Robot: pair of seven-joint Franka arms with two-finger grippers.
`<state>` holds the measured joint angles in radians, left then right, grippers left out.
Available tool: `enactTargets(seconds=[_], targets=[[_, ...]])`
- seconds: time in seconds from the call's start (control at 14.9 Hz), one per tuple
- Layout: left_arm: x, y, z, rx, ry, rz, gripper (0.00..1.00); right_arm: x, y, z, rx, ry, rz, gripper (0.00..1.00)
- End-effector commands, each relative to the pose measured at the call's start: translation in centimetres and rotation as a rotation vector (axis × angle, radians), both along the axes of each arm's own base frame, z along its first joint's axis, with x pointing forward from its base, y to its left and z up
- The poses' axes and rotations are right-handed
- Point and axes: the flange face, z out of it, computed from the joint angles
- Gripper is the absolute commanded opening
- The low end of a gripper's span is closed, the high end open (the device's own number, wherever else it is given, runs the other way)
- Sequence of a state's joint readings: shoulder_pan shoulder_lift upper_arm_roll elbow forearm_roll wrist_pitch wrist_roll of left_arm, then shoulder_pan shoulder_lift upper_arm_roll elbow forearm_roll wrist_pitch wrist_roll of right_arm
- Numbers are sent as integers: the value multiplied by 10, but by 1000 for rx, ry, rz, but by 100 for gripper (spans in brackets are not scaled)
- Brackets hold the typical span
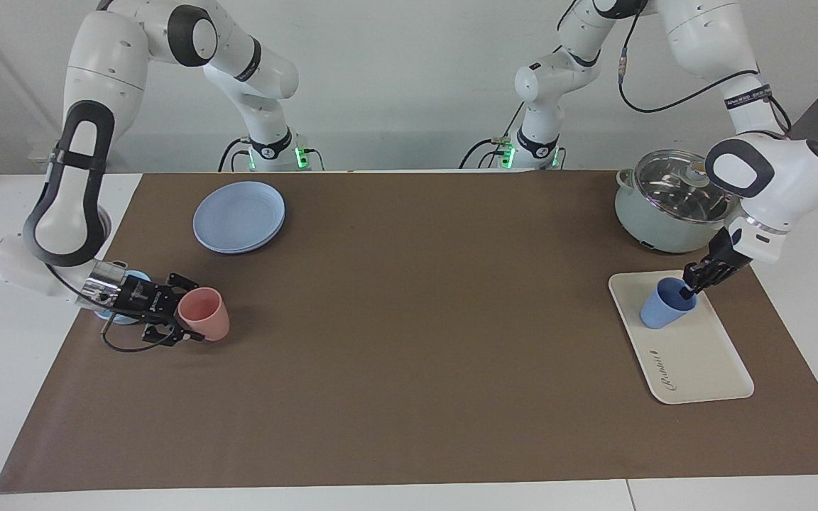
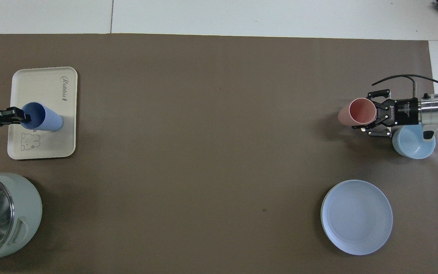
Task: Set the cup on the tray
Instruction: 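Set the blue cup on the tray and open the left gripper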
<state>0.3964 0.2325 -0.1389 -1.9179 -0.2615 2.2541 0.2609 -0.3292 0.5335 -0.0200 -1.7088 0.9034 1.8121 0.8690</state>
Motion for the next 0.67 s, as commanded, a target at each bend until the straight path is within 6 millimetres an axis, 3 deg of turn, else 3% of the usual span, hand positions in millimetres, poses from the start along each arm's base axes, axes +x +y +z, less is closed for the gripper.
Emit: enactTargets(seconds=[0.0, 0.27, 0.34, 0.4, 0.54, 0.61], targets=[[4, -6, 29, 8, -46, -25, 100, -1, -1, -9, 6, -24, -18, 0], [0, -66, 97, 132, 2, -214, 100, -2, 2, -12, -1, -22, -21, 0], [-4, -91, 113, 155, 12, -268, 100, -2, 3, -11, -2, -22, -24, 25], [-11, -108, 126, 166, 21, -300, 100, -2, 0, -10, -16, -31, -33, 58], [-30, -142, 144, 183, 70, -366, 100, -2, -4, -9, -34, -41, -48, 69], [-41, -161, 154, 191, 90, -393, 100, -2, -3, -9, -36, -43, -47, 69]])
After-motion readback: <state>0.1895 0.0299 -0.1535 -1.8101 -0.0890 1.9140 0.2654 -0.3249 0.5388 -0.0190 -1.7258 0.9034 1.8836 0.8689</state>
